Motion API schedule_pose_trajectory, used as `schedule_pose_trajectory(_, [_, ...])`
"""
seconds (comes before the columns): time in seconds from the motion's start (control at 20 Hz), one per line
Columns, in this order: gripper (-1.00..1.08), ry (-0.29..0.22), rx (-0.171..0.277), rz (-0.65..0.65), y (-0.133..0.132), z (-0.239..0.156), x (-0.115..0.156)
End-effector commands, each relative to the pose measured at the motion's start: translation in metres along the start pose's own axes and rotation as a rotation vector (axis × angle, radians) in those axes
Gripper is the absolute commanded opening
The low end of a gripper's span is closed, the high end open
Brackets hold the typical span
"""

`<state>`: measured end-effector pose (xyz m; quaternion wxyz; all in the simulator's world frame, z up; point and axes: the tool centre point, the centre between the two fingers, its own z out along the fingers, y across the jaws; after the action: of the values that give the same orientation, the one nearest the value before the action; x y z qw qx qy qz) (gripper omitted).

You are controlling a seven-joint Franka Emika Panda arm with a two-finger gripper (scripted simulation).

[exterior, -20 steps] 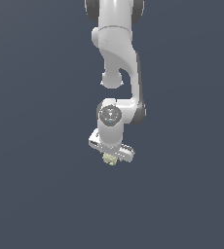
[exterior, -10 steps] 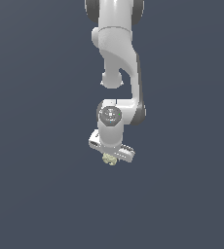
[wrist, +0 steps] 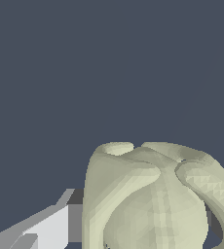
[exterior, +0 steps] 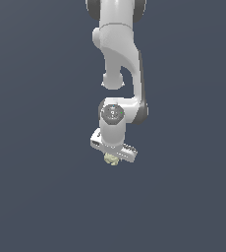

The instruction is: Pick up the object and move it to a goal position.

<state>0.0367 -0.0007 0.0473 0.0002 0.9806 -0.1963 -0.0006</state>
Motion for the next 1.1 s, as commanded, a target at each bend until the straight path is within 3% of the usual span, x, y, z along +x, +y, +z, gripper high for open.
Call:
schedule_pose_trajectory(0.0, [-1.0,0.001,0.001,0.0,-0.002,-0.007,-0.005])
schedule_pose_trajectory(0.4, [-1.0,0.001,0.001,0.0,-0.009,-0.047,-0.035])
schedule_pose_trajectory(1.05, [-1.0,0.001,0.001,0.0,-0.027,-0.148,-0.11])
